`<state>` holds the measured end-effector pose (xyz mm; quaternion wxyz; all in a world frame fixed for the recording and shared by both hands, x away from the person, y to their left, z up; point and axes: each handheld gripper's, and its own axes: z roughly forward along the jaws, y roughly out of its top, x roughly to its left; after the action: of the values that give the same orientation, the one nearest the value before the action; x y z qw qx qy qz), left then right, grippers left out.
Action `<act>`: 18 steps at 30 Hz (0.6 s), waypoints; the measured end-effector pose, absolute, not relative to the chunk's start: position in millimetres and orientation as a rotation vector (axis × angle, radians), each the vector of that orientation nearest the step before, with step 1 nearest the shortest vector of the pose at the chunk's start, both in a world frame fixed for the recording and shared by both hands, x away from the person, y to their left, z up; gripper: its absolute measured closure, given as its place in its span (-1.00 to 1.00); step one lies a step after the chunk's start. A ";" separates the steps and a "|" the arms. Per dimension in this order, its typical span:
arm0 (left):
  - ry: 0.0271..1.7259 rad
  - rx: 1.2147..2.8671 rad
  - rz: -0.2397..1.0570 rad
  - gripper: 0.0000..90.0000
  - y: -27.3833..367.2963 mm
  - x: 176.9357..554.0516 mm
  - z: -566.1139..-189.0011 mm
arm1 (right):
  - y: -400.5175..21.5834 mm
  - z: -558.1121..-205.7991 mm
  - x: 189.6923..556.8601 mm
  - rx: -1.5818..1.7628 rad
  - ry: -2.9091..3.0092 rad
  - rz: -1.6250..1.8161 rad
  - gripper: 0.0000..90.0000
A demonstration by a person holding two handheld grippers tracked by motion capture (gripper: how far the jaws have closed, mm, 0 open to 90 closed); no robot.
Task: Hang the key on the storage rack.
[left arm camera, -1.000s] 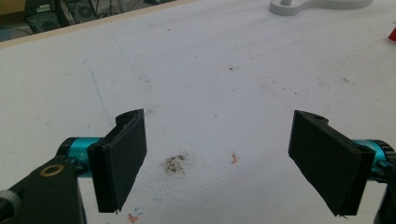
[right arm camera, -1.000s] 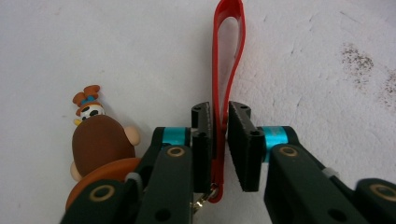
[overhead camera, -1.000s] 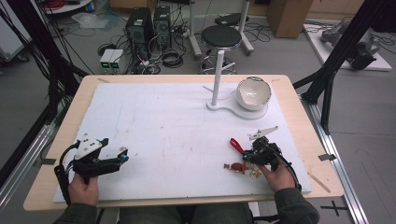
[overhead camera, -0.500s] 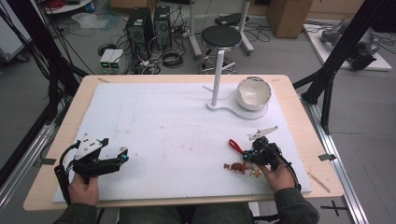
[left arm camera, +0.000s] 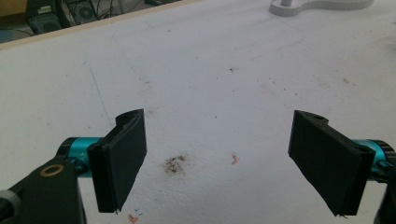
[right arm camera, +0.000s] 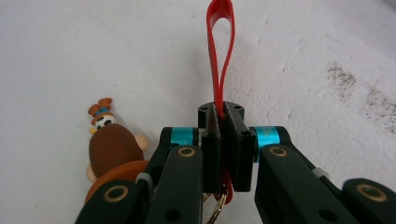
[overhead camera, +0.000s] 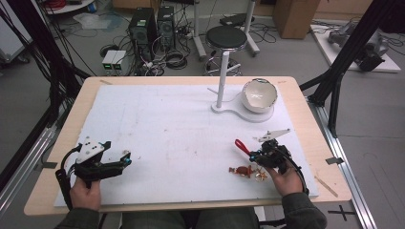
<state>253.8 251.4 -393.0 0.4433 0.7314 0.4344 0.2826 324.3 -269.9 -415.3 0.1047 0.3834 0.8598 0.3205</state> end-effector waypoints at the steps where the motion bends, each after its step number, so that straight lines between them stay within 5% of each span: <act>1: 1.077 1.814 0.702 -0.56 251.5 253.8 -393.0 | -270.9 -413.7 323.7 1.130 2.531 0.959 0.90; 18: 1.081 1.814 0.699 -0.56 251.0 255.2 -393.8 | -282.1 -391.3 315.5 1.094 2.437 1.135 0.90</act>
<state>255.2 251.0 -393.8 0.4427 0.7312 0.4358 0.2819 315.5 -282.1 -391.3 0.1192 0.3742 0.8337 0.3883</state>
